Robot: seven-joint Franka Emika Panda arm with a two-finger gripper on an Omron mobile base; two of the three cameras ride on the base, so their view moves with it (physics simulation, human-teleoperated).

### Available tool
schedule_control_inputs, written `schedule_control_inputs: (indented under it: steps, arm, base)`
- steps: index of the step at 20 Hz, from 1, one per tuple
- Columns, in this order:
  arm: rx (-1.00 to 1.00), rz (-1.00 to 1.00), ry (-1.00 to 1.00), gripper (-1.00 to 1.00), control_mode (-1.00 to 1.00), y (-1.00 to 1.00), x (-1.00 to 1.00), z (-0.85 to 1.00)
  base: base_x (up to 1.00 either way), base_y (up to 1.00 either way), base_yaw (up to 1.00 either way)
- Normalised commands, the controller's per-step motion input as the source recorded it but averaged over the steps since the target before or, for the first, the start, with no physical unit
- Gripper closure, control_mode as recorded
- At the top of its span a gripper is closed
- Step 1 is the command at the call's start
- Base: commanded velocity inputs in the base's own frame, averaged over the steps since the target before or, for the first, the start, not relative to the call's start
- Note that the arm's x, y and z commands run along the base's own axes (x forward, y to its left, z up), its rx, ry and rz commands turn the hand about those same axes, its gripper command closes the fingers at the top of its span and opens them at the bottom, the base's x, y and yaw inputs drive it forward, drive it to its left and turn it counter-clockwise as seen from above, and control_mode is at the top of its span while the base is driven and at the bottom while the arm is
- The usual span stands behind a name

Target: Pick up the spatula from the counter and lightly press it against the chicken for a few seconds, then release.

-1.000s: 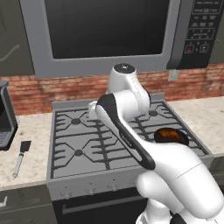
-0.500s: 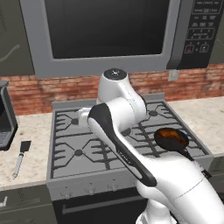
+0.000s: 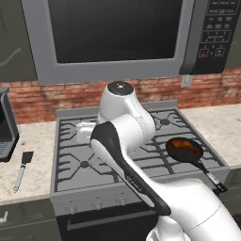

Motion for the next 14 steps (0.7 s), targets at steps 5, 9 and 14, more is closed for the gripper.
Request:
schedule_control_inputs:
  steps: [5, 9, 14]
  arm:
    - [0.0, 0.0, -0.06, -1.0, -1.0, 0.43, -0.21, 0.0]
    - [0.0, 0.0, -0.03, -1.0, -1.0, 0.47, -0.12, 0.0]
    - [0.0, 0.0, -0.02, -1.0, -1.0, 0.4, -0.12, 0.0]
  base:
    - [0.0, 0.0, 0.0]
    - [0.0, 0.0, 0.0]
    - [0.0, 0.0, 0.0]
